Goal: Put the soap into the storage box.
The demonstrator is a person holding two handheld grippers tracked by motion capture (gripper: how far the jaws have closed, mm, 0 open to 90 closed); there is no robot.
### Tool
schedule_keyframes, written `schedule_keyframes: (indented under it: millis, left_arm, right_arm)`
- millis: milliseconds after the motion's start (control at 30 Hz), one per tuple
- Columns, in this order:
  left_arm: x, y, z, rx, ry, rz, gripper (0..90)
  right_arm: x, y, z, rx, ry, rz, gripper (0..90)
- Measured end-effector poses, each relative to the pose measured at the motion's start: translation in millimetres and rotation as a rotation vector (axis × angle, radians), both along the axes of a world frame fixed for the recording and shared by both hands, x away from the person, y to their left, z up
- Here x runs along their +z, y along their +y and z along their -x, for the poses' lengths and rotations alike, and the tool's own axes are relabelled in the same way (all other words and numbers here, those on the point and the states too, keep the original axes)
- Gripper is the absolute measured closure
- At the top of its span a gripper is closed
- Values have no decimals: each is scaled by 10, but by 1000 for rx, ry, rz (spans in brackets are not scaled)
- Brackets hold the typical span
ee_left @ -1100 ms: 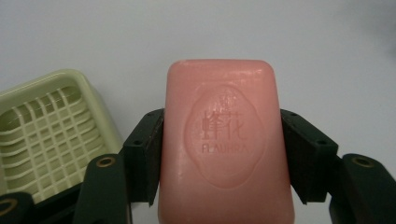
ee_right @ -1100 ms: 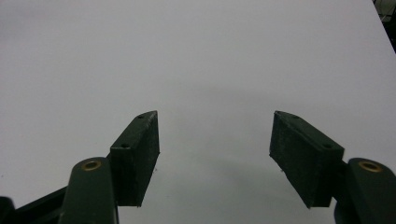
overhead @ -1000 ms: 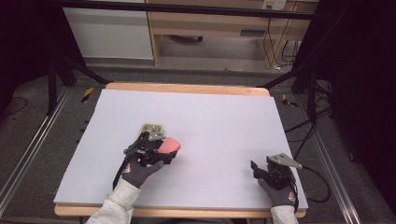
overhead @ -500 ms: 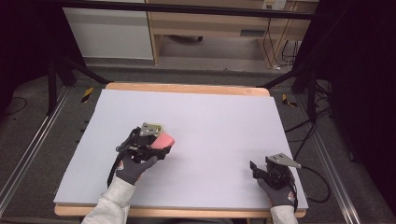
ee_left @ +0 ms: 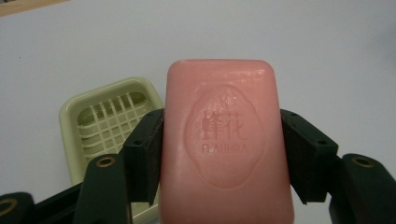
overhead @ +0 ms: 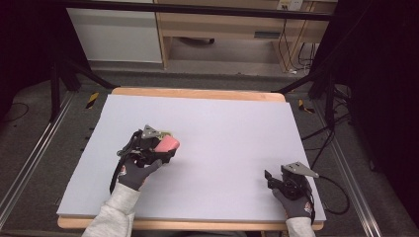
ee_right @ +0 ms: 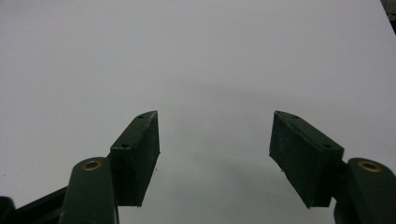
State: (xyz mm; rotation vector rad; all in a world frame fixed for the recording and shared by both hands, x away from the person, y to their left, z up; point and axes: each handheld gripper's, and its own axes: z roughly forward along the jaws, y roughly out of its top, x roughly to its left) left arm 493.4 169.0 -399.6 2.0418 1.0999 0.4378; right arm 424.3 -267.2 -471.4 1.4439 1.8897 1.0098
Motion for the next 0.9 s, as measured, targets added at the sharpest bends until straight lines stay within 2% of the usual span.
schedule_keyframes:
  millis: [533,900]
  left_arm:
    - [-124,30,-201,36,30,-19,371]
    - [-155,104,-321,72,27,-16,371]
  right_arm:
    - [-2,7,-8,1,0,6,333]
    - [-7,10,-13,1,5,3,334]
